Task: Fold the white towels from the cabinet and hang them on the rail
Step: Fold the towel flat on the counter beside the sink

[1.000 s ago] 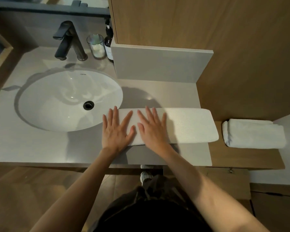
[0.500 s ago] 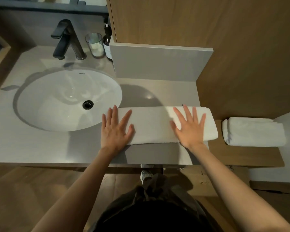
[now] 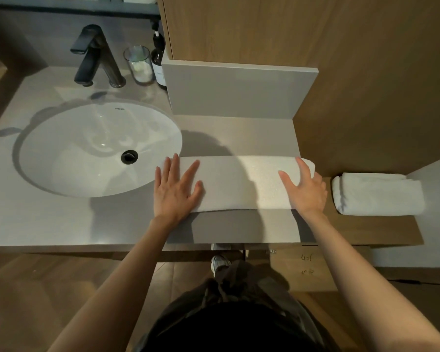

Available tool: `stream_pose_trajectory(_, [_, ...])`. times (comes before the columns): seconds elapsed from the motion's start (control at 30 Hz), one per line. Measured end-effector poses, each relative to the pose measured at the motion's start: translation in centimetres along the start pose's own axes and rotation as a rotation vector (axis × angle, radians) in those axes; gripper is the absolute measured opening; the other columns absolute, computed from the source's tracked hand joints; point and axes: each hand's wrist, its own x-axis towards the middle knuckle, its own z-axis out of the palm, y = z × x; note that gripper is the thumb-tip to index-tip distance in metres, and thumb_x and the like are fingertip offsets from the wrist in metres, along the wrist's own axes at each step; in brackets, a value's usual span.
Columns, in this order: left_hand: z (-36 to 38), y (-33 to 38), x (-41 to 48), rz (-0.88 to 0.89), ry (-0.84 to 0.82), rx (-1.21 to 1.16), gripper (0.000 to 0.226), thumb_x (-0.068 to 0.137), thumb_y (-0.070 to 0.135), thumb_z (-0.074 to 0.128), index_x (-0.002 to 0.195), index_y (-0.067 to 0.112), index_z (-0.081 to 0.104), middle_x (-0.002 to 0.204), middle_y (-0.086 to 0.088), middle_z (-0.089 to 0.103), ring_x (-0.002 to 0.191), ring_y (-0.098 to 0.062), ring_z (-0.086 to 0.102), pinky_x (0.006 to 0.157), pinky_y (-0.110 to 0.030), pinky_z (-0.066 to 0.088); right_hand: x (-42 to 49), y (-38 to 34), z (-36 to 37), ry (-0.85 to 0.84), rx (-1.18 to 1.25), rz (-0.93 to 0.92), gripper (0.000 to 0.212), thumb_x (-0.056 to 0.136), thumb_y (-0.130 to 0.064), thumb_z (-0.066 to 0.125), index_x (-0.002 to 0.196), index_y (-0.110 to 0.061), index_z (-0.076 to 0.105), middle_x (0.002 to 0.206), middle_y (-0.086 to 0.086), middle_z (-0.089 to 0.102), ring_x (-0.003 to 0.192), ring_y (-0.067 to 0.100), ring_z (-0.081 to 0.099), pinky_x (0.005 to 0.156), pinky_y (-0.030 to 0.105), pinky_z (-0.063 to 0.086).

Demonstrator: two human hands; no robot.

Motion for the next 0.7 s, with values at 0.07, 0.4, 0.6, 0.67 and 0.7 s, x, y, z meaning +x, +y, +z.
stream_pose_trajectory(0.07, [-0.1,0.0,-0.2,0.013,-0.005,-0.001,0.057,0.095,0.058,0.021,0.149,0.04,0.021,0.161,-0.011,0.008,0.148,-0.028,-0.002,0.12,-0.047,0.0,-0.7,0.2,0.1,0.041,0.034,0.013,0.067,0.086,-0.074,0.04,0.145,-0.045,0.026,0.145,0.016,0.039,0.131,0.037,0.036,0.107,0.053,0.031])
stream_pose_trajectory(0.4, [-0.7,-0.2,-4.9,0.068,0.016,-0.036,0.05,0.095,0.054,0.03,0.141,0.037,0.033,0.151,-0.01,0.024,0.146,-0.028,0.01,0.119,-0.051,0.006,-5.7,2.1,-0.7,0.074,0.12,-0.005,0.065,0.082,-0.06,0.064,0.138,-0.04,0.037,0.14,0.004,0.049,0.128,0.028,0.042,0.105,0.051,0.037])
stream_pose_trajectory(0.6, [-1.5,1.7,-6.5,-0.038,0.023,-0.138,0.04,0.094,0.041,0.046,0.131,0.025,0.045,0.142,-0.013,0.032,0.142,-0.033,0.018,0.115,-0.057,-0.007,-7.9,2.2,-5.6,-0.061,0.348,-0.226,0.047,0.098,-0.026,0.055,0.142,-0.026,0.038,0.138,-0.013,0.047,0.12,0.002,0.046,0.102,0.03,0.041])
stream_pose_trajectory(0.67, [-2.4,3.4,-5.8,0.018,-0.007,-0.228,0.052,0.092,0.044,0.049,0.137,0.019,0.043,0.145,-0.015,0.032,0.141,-0.034,0.023,0.117,-0.056,0.003,-8.6,1.3,-7.7,-0.071,0.408,-0.299,0.046,0.098,-0.024,0.055,0.14,-0.028,0.038,0.128,-0.03,0.043,0.114,-0.013,0.044,0.102,0.026,0.043])
stream_pose_trajectory(0.7, [-3.2,4.5,-5.2,0.096,-0.019,-0.264,0.06,0.091,0.05,0.048,0.14,0.017,0.041,0.148,-0.016,0.032,0.141,-0.034,0.026,0.117,-0.057,0.012,-9.0,0.7,-8.9,-0.065,0.429,-0.35,0.046,0.098,-0.023,0.056,0.14,-0.028,0.039,0.127,-0.034,0.04,0.115,-0.019,0.04,0.102,0.022,0.041])
